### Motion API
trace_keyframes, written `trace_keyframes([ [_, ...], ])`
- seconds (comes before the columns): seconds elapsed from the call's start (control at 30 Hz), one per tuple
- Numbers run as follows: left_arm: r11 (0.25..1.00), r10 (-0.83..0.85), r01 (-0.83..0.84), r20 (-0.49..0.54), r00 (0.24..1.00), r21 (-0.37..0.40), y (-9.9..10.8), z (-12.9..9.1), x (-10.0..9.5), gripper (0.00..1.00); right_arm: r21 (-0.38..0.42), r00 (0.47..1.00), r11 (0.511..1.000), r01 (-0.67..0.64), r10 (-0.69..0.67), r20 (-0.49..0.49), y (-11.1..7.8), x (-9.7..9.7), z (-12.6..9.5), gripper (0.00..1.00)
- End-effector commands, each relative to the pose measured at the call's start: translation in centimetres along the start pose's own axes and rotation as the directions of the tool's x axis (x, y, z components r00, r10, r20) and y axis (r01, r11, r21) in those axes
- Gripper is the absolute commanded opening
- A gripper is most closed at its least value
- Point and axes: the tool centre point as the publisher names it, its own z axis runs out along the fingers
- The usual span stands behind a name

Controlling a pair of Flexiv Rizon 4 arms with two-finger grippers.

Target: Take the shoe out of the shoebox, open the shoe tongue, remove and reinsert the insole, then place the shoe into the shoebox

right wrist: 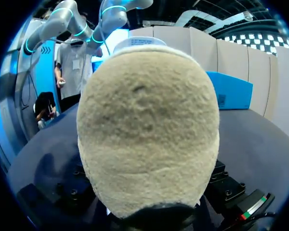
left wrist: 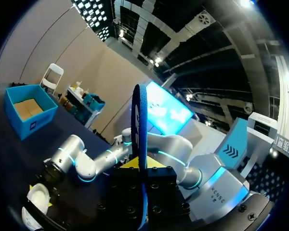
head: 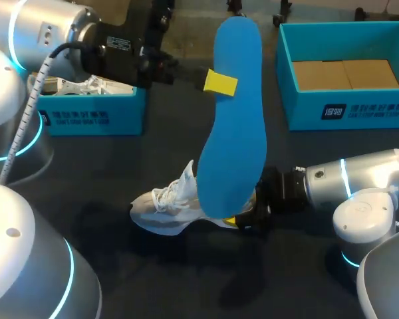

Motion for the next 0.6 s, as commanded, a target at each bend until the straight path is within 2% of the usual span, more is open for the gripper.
trace_keyframes([
  [0.03,1.000,-0.021,0.021,0.005,1.000,0.008,0.8,-0.2,1.2,0.00,0.003,1.000,1.000,0.000,0.000,0.001,0.1,0.1,0.0,0.00],
  [0.37,0.998,-0.070,0.069,-0.037,0.997,-0.012,2.5,0.6,3.8,0.00,0.003,1.000,1.000,0.000,0.000,0.001,0.1,0.1,0.0,0.00],
  [0.6,0.995,-0.093,0.094,-0.052,0.994,0.018,2.8,0.9,4.0,0.00,0.003,1.000,1.000,0.000,0.000,0.001,0.1,0.1,0.0,0.00],
])
